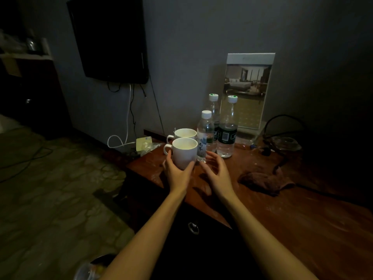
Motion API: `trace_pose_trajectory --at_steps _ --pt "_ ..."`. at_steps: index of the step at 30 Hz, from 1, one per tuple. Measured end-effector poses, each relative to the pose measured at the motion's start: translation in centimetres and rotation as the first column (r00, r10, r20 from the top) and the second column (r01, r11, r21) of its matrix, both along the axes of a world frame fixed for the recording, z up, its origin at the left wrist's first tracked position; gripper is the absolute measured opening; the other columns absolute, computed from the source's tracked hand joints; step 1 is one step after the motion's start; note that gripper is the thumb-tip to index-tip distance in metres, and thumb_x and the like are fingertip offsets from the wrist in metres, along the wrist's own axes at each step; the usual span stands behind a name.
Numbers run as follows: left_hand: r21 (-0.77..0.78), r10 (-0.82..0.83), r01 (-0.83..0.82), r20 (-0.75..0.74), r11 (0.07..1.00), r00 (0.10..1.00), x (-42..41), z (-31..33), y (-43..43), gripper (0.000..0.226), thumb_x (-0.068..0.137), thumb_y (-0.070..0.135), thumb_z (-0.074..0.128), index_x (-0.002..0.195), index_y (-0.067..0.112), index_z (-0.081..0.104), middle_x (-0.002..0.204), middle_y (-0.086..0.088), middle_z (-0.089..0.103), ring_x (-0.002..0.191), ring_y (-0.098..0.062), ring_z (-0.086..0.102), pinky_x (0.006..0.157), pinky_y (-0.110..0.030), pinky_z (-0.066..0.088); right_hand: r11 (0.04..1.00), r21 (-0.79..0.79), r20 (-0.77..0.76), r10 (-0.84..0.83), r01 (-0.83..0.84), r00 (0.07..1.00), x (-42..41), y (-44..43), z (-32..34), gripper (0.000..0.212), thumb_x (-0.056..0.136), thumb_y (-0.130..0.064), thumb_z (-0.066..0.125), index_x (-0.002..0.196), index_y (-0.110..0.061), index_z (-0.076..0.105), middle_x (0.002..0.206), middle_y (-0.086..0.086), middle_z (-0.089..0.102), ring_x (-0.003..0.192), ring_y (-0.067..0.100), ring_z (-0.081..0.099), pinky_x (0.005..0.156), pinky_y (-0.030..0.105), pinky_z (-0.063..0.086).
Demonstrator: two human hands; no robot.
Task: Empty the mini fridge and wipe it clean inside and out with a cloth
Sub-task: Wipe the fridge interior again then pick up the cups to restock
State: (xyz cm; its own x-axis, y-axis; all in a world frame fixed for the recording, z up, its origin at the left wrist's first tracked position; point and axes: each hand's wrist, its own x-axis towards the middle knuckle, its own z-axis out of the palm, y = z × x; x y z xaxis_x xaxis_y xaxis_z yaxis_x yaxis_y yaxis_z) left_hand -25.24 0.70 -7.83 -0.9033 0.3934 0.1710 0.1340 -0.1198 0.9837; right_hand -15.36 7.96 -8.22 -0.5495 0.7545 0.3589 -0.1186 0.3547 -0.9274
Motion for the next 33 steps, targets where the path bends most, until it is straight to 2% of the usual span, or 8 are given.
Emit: trace_pose_trajectory --at_steps 4,10,14,18,22,28,31,33 --pt "0.015 0.054 -0.054 -0.005 0.998 0.999 -0.9 0.1 1.3 0.086 0.070 0.023 0.084 0.142 0.017 0.037 0.142 -0.009 0.046 0.128 -0.026 0.047 0.102 -0.038 0.044 0.998 0.053 -0.001 -0.023 0.023 1.000 -0.4 0.8 -0.4 0.043 0.084 -0.044 0.069 0.123 -0.042 0.052 0.126 -0.015 0.055 0.115 0.001 0.052 0.097 0.044 0.051" --pt "-0.083 0.033 -0.038 -0.059 0.996 0.998 -1.7 0.4 2.3 0.097 0.068 0.040 0.084 0.144 0.015 0.030 0.141 -0.009 0.047 0.126 -0.028 0.049 0.097 -0.033 0.042 0.998 0.059 -0.020 -0.007 0.008 1.000 -0.5 1.1 -0.5 0.050 0.082 -0.053 0.067 0.126 -0.040 0.049 0.127 -0.018 0.054 0.117 0.001 0.051 0.099 0.044 0.049" --pt "-0.063 -0.107 0.103 -0.054 0.993 0.993 -1.6 0.1 2.4 0.086 0.065 0.048 0.084 0.136 0.019 0.043 0.129 -0.006 0.058 0.113 -0.022 0.059 0.095 -0.040 0.051 0.998 0.054 -0.021 0.032 -0.031 0.999 -0.5 0.9 -0.2 0.064 0.079 -0.065 0.062 0.134 -0.034 0.047 0.136 -0.009 0.051 0.122 0.004 0.050 0.099 0.032 0.048" --pt "-0.006 -0.332 0.333 0.063 0.943 0.941 -0.7 0.2 2.4 0.043 0.075 0.051 0.074 0.105 0.022 0.063 0.110 -0.007 0.070 0.092 -0.016 0.068 0.085 -0.036 0.056 0.977 -0.188 -0.206 0.056 -0.096 0.977 -0.8 1.1 0.3 0.065 0.083 -0.052 0.060 0.140 -0.027 0.040 0.143 0.002 0.046 0.123 0.011 0.051 0.100 0.029 0.045" --pt "-0.084 -0.407 0.406 0.004 0.910 0.913 -0.1 0.2 2.0 0.056 0.070 0.071 0.057 0.097 0.023 0.066 0.100 -0.002 0.071 0.092 -0.016 0.068 0.084 -0.035 0.056 0.922 -0.367 -0.212 0.048 -0.125 0.976 -1.0 1.6 0.0 0.086 0.076 -0.066 0.063 0.147 -0.028 0.034 0.138 0.001 0.051 0.117 0.020 0.058 0.100 0.045 0.049" --pt "-0.246 -0.327 0.264 -0.263 0.933 0.908 0.9 -0.1 1.7 0.074 0.073 0.083 0.034 0.106 0.024 0.062 0.104 0.000 0.068 0.094 -0.016 0.064 0.084 -0.039 0.053 0.878 -0.449 -0.281 0.039 -0.167 0.959 -0.3 0.9 0.6 0.037 0.090 -0.044 0.050 0.116 -0.018 0.058 0.116 0.015 0.066 0.102 0.029 0.066 0.092 0.048 0.053" --pt "-0.285 -0.323 0.245 -0.274 0.927 0.906 1.8 -0.1 1.1 0.083 0.072 0.087 0.029 0.112 0.021 0.061 0.106 -0.001 0.068 0.094 -0.016 0.064 0.086 -0.042 0.053 0.892 -0.441 -0.250 -0.013 -0.102 0.968 0.1 0.5 0.8 0.038 0.099 -0.037 0.044 0.122 -0.009 0.057 0.118 0.020 0.064 0.102 0.032 0.064 0.092 0.048 0.051" --pt "-0.284 -0.328 0.256 -0.247 0.924 0.912 2.5 -0.2 0.6 0.087 0.070 0.090 0.028 0.114 0.021 0.060 0.107 -0.001 0.068 0.095 -0.017 0.065 0.087 -0.043 0.053 0.895 -0.439 -0.225 -0.033 -0.071 0.974 0.7 0.1 1.1 0.039 0.101 -0.034 0.042 0.124 -0.005 0.054 0.110 0.016 0.067 0.093 0.026 0.066 0.081 0.037 0.057"
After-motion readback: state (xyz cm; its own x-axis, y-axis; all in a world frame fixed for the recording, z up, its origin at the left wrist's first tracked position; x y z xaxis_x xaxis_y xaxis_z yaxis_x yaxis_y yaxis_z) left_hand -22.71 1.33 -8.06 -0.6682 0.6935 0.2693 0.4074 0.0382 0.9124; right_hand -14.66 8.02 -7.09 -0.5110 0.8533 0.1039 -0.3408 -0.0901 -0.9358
